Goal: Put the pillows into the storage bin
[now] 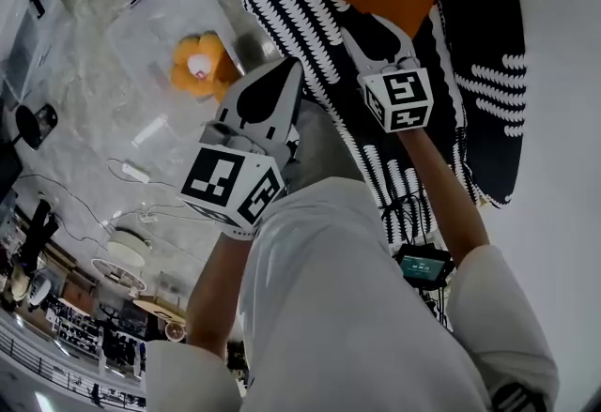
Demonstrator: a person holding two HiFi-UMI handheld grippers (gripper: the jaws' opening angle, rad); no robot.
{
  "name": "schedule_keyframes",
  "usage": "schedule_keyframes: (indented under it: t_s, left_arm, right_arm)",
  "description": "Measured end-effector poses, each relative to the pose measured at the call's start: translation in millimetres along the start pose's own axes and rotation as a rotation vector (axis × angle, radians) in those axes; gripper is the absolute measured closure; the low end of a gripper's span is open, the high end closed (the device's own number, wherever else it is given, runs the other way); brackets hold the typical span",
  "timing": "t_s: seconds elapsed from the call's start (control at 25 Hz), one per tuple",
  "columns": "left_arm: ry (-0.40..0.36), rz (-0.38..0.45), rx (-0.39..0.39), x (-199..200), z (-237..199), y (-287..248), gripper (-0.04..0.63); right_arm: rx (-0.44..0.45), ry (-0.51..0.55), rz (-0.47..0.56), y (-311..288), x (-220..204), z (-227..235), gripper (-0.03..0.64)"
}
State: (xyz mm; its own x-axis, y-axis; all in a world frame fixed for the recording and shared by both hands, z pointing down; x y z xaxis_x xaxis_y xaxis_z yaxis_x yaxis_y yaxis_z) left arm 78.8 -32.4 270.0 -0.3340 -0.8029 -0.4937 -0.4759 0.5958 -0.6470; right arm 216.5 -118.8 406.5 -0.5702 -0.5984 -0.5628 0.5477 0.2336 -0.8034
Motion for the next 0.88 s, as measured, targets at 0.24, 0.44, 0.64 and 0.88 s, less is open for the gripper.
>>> schedule_keyframes:
  t_s: [0.24,0.44,0.64,0.88]
  left_arm:
    - [-0.041,-0.038,-0.022,31.9,12.9,-37.0,0.588]
    - [-0.072,-0.073,-0.046,39.5,32.5,-64.2,0.588]
    - [-0.084,-0.104,-0.076,59.2,32.3,-90.3,0.588]
    - [-0.104,-0.142,-0.106,72.8,29.0,-122.2,0.588]
  right_arm:
    - [-0.069,-0.084,0.034,6.1,11.7,60.8,0.422]
    - [-0.131,-0.136,0.072,18.9,8.1,101.9,0.411]
    - [-0.178,-0.181,0.101,10.0,17.8,133.8,0.393]
    - [-0.232,-0.234,0.139,-0.8,29.2,171.8,0.343]
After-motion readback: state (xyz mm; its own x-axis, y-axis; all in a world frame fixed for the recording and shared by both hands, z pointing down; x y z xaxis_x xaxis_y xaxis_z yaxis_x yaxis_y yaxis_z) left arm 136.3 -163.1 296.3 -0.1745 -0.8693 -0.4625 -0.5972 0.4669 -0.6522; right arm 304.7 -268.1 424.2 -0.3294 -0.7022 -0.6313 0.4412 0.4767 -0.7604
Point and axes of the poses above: the fingertips, and each gripper's own axes: y backward along the fingers, z to its right, x out of its top, the point moved 5 cm from there along y, backward along the fingers, and after that the axes turned 14 degrees about -z, right-handed, at the moved point
